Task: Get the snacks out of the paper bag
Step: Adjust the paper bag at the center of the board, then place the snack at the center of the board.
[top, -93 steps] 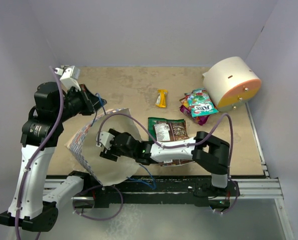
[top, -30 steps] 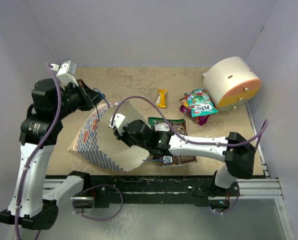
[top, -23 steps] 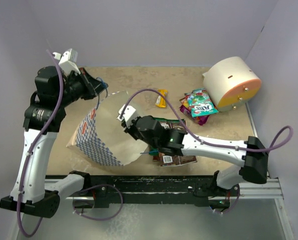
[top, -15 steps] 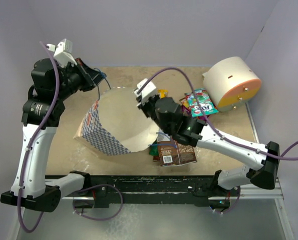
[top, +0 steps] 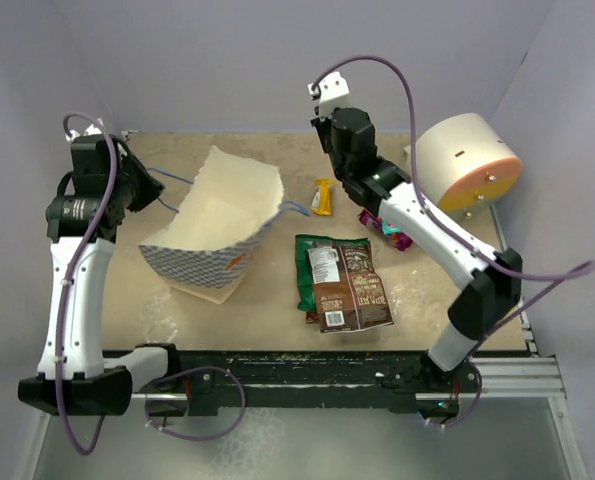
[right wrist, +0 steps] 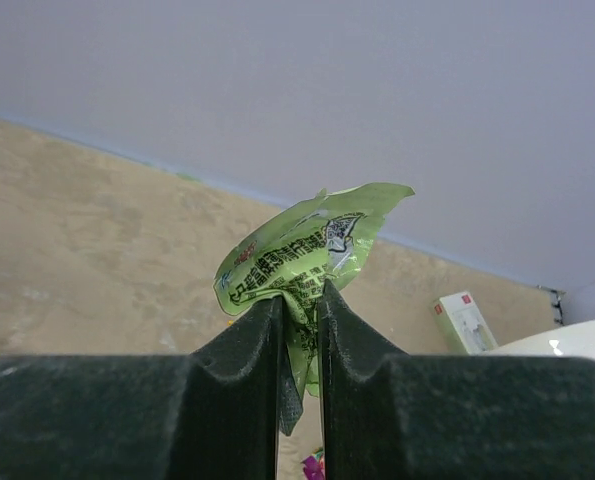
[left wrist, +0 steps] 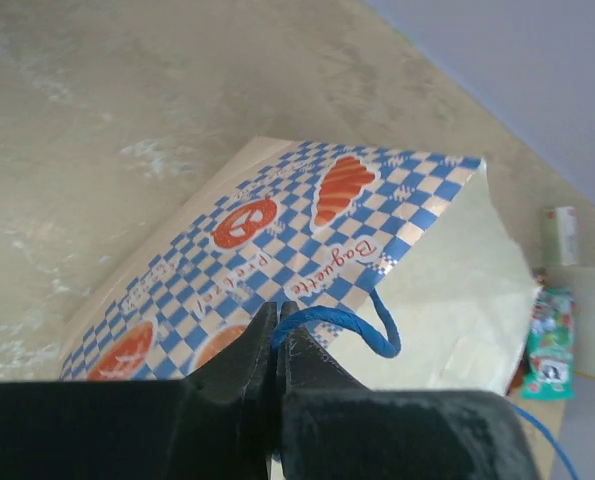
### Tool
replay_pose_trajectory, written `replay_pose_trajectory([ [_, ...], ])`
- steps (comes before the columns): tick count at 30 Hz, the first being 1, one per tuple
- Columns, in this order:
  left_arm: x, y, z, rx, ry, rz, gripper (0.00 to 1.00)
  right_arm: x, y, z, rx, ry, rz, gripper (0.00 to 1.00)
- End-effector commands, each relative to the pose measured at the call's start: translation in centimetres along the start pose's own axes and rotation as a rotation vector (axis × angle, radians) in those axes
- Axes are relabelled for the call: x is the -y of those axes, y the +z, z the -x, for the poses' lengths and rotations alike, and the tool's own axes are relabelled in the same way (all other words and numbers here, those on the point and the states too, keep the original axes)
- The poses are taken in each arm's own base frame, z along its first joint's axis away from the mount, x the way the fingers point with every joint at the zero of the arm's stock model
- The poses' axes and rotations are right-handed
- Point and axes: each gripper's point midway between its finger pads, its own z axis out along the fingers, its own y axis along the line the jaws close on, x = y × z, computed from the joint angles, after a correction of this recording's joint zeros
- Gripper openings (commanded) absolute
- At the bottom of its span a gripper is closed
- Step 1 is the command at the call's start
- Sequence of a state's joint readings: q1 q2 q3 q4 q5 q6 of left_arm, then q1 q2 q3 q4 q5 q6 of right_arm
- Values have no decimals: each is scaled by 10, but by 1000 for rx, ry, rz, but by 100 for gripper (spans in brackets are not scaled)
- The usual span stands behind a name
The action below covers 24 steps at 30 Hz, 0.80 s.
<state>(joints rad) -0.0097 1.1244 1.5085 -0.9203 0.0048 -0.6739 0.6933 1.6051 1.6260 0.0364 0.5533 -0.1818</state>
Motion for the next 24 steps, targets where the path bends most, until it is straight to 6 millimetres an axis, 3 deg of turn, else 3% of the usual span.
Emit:
replay_pose_trajectory([
  [1,-34,11,4,-21,16,163,0,0,45,-46,-110,36,21,10],
  [5,-36,10,11,-21,29,202,4,-16,75,-115,-252,-14,42,8],
  [9,-35,-2,20,20,31,206,30,-39,77,-152,-338,-2,120,2],
  [13,-34,-20,29,85,35,199,62,-65,58,-182,-440,44,246,0],
  [19,-15,-50,52,176,62,118,93,-71,18,-206,-511,47,334,0],
  [21,-6,-59,59,200,76,81,100,-80,-3,-215,-569,18,396,0],
  [24,7,-70,68,229,92,25,99,-97,-29,-223,-610,-54,461,0],
])
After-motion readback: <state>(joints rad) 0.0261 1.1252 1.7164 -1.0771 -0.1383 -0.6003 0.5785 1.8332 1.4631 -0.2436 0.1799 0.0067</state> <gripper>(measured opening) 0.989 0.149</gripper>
